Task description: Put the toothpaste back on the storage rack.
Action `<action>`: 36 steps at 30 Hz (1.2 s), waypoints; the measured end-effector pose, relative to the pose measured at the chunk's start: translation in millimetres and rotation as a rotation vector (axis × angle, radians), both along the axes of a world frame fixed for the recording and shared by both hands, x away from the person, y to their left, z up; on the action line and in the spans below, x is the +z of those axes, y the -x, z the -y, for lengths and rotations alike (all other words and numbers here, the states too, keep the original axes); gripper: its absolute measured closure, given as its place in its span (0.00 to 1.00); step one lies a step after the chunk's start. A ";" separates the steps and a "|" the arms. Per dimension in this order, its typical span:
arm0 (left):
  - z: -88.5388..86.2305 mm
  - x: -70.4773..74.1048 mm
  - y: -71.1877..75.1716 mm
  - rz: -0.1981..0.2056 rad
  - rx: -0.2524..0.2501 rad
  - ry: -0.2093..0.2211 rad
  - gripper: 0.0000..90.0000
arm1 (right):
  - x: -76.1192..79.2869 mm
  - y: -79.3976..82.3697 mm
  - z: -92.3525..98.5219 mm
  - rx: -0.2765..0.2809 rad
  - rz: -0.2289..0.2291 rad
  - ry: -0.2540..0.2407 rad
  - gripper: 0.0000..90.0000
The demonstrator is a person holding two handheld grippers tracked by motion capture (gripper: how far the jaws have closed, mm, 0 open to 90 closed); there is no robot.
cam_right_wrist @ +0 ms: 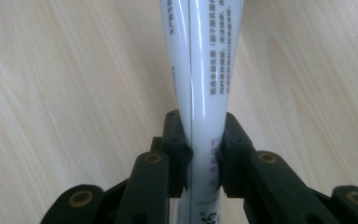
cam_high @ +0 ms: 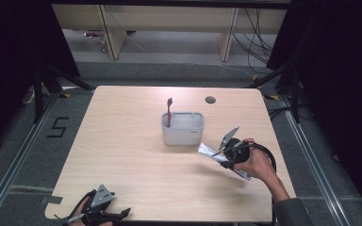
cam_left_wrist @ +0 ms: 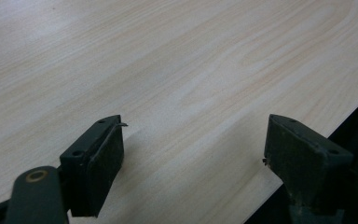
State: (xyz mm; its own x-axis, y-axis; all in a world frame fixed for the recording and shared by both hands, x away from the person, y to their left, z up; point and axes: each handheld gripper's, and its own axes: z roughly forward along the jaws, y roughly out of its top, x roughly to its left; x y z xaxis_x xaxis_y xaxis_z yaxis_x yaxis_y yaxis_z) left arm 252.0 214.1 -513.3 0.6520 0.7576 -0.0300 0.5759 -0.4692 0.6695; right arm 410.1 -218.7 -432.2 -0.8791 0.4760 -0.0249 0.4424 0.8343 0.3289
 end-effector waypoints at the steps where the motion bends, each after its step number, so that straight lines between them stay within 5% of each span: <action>1: 0.0 0.0 0.0 0.000 0.000 0.000 0.22 | 0.0 0.0 0.0 0.000 0.000 0.000 0.84; 2: 2.1 -0.8 0.5 0.004 0.024 0.029 0.22 | 0.9 -2.0 0.9 0.024 0.018 -0.012 0.84; 7: 0.7 0.1 0.0 0.000 0.009 0.010 0.22 | 7.4 -0.4 -0.2 0.017 0.033 -0.069 0.84; 8: 2.8 -1.3 0.8 0.007 0.030 0.042 0.22 | 10.7 1.7 -0.9 -0.007 0.034 -0.085 0.84; 25: 0.9 0.1 0.4 0.003 0.015 0.026 0.22 | 34.8 -1.6 -0.9 -0.054 0.133 -0.273 0.84; 30: 2.5 -0.2 0.5 0.010 0.027 0.040 0.22 | 42.3 -3.4 -3.8 -0.077 0.189 -0.379 0.84; 36: 0.4 0.9 0.8 0.009 0.018 0.025 0.22 | 50.7 -8.5 -8.0 -0.095 0.213 -0.441 0.84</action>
